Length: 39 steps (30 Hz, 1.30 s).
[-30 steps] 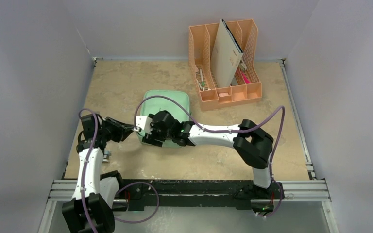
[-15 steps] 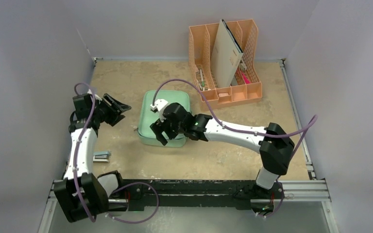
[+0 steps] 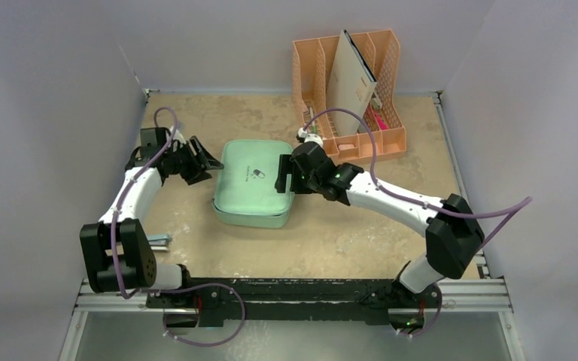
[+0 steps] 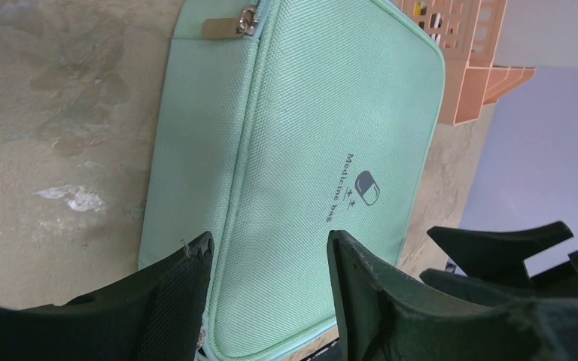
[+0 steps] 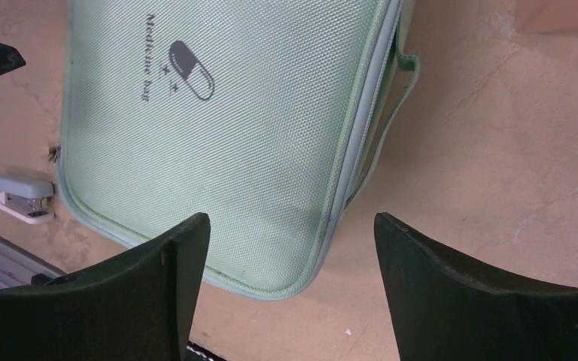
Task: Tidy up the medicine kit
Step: Zip the medicine box at the center of the board.
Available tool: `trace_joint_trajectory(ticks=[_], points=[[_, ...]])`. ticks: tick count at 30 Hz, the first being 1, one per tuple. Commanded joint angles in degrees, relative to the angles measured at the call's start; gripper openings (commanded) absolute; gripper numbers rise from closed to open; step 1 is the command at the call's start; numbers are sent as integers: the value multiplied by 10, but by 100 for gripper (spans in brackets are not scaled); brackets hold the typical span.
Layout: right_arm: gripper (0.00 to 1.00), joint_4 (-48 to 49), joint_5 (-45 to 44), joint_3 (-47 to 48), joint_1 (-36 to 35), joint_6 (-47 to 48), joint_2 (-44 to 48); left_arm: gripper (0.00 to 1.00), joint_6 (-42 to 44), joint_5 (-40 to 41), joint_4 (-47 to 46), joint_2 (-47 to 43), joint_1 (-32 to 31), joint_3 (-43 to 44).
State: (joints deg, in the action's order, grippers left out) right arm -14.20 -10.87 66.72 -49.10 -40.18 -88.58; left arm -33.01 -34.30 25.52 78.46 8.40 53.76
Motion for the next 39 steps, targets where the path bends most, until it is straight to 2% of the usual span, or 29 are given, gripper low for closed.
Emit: trace_joint_trajectory(ticks=[1,6,8,15,22,29,39], points=[[80,21,34,2,16,-35,-23,55,49,0,16,24,-14,39],[64,51,74,4,41,-16,-56,51,64,19,45,48,-20,32],[61,63,93,0,50,-10,-63,49,76,31,56,44,-28,24],[61,80,163,22,58,38,-99,44,49,-16,19,-14,-30,-28],[59,74,212,61,58,75,-131,43,48,-12,42,-48,-33,-58],[59,29,217,157,60,162,-192,39,-2,-50,1,-97,-39,-118],[60,-16,185,270,93,257,-253,38,-61,-72,-48,-117,-65,-143]])
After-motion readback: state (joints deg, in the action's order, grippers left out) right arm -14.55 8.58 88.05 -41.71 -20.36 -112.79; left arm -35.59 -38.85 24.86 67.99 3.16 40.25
